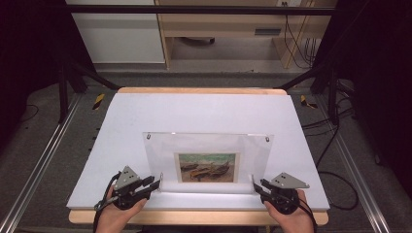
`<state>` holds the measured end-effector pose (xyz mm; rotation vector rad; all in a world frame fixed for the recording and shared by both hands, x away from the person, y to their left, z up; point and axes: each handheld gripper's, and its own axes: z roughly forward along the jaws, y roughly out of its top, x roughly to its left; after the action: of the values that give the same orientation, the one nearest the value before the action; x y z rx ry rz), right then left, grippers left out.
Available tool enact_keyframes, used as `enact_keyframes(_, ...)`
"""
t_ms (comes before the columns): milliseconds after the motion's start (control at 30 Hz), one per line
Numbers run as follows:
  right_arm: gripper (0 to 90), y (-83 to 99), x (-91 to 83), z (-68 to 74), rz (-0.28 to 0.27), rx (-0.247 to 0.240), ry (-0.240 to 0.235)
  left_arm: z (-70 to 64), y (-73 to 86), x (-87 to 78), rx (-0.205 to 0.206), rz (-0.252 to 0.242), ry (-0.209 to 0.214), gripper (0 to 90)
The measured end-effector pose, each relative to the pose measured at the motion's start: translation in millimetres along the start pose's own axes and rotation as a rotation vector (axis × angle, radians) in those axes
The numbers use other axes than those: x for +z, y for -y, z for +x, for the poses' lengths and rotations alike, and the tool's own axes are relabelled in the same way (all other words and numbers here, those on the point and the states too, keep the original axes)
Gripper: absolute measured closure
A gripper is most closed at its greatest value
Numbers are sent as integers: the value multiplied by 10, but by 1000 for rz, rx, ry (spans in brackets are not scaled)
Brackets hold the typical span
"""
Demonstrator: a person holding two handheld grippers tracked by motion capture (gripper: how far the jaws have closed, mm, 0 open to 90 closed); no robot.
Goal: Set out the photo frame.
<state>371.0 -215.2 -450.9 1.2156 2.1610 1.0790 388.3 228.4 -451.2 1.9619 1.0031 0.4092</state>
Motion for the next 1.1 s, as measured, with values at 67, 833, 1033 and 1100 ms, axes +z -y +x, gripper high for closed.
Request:
enact_keyframes(67,671,4,-2,4,2,4,-1,-5,3,0,0,1,-1,683)
enact_keyframes(833,575,0,7,-1,-17,13,-5,-8,-2,18,17,-5,-1,639)
enact_keyframes(1033,501,-3,6,-9,-30,12,2,6,-5,17,4,-26,-13,558)
enact_keyframes(1100,449,-8,8,-3,-36,14,8,16,-11,13,-4,-42,-20,509)
